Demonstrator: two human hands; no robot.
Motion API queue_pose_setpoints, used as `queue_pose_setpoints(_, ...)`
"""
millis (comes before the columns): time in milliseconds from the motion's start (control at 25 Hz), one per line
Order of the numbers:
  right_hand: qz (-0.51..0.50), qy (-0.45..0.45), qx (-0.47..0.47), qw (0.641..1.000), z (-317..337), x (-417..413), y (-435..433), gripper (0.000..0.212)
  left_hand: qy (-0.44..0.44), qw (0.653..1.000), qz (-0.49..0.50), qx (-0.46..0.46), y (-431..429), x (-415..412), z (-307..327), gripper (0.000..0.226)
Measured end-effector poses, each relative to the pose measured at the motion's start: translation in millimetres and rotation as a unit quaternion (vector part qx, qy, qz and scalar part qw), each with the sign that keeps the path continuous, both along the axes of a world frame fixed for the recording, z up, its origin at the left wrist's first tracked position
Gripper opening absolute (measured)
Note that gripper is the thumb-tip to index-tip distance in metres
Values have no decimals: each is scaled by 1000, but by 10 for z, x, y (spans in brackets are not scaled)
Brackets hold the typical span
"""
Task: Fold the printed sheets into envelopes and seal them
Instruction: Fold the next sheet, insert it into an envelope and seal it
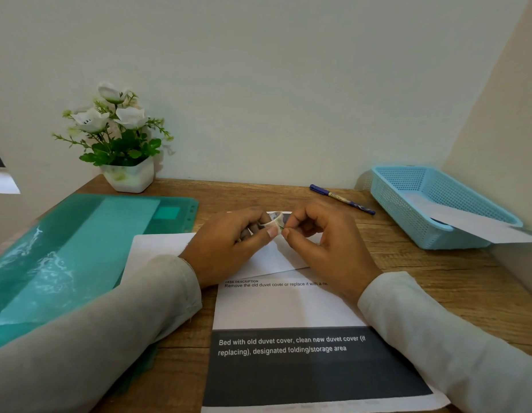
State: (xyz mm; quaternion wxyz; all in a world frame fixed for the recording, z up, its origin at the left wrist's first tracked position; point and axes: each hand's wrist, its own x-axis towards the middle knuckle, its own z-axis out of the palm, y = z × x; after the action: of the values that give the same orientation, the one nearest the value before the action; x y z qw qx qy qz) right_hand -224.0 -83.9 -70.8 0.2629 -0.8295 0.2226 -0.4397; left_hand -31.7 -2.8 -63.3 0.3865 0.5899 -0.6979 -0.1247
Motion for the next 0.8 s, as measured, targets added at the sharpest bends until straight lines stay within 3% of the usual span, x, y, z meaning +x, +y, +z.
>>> queue_pose_setpoints(320, 6, -45, 109, 993, 12, -16, -2, 11, -2, 1000, -5, -9, 14, -10, 25, 26)
queue_pose_setpoints(800, 7, -13, 69, 997, 35, -7, 46, 10, 3, 1000, -1, -6, -2, 2, 2, 25)
